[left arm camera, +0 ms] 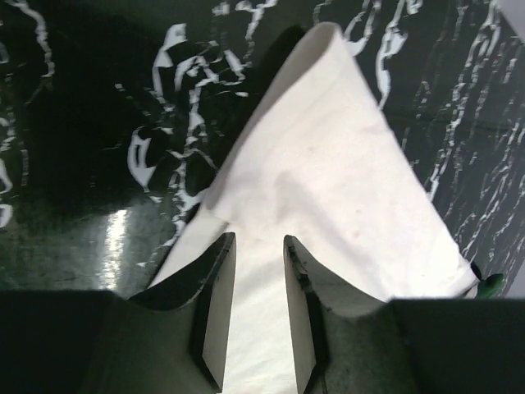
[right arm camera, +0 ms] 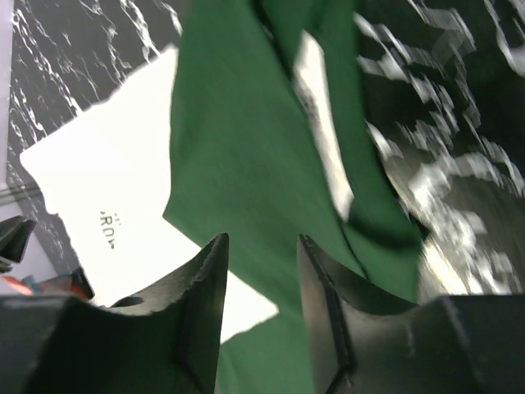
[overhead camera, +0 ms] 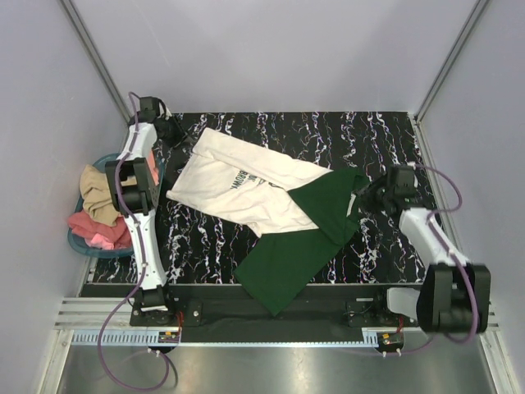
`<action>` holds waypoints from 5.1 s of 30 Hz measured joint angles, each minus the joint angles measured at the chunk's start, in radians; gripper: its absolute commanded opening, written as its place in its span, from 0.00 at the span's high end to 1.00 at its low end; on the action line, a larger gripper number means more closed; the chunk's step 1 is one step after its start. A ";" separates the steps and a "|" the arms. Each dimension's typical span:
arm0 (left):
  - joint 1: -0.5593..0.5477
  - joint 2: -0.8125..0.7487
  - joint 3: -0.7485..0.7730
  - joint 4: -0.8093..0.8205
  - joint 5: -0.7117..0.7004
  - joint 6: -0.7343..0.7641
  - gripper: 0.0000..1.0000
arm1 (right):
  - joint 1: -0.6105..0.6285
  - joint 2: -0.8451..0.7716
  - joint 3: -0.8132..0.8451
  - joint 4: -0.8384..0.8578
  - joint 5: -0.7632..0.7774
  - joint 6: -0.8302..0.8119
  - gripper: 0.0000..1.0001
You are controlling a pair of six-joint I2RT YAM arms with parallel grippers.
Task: Fold and stack the t-shirts
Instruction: Fold the tshirt
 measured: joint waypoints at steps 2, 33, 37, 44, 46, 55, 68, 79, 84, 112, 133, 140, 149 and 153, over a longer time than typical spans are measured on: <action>-0.020 -0.008 0.006 0.003 0.008 -0.009 0.66 | -0.005 0.117 0.082 0.029 0.000 -0.045 0.64; -0.103 0.186 0.156 0.075 0.053 -0.130 0.60 | -0.167 0.862 0.615 0.049 -0.042 -0.214 0.87; -0.108 0.175 0.156 0.077 0.052 -0.144 0.58 | -0.167 0.985 0.814 -0.023 -0.027 -0.233 0.87; -0.129 -0.034 -0.024 0.077 0.019 -0.143 0.58 | -0.172 1.193 1.183 -0.168 0.016 -0.291 0.87; -0.148 -0.113 -0.091 0.082 0.003 -0.138 0.59 | -0.176 1.242 1.270 -0.199 0.023 -0.312 0.85; -0.268 -0.323 -0.365 0.068 -0.024 -0.070 0.59 | -0.190 1.285 1.539 -0.478 0.047 -0.364 0.65; -0.245 -0.450 -0.662 -0.020 -0.186 0.019 0.58 | -0.190 0.584 0.705 -0.477 -0.005 -0.291 0.58; -0.242 -0.451 -0.679 -0.109 -0.401 0.071 0.54 | -0.190 0.492 0.304 -0.418 -0.073 -0.296 0.53; -0.225 -0.441 -0.679 -0.114 -0.414 0.071 0.57 | -0.189 0.491 0.276 -0.372 -0.091 -0.303 0.58; -0.233 -0.494 -0.580 -0.175 -0.489 0.070 0.60 | -0.182 0.329 0.251 -0.404 -0.029 -0.249 0.57; -0.256 -0.365 -0.635 -0.111 -0.340 0.039 0.61 | -0.018 0.393 0.127 -0.428 0.049 -0.199 1.00; -0.253 -0.365 -0.635 -0.109 -0.362 0.031 0.61 | -0.018 0.404 0.145 -0.444 0.060 -0.220 1.00; -0.243 -0.372 -0.643 -0.101 -0.386 0.013 0.60 | -0.014 0.385 0.163 -0.462 0.233 -0.221 1.00; -0.241 -0.374 -0.643 -0.102 -0.390 0.014 0.58 | -0.014 0.385 0.174 -0.464 0.251 -0.234 1.00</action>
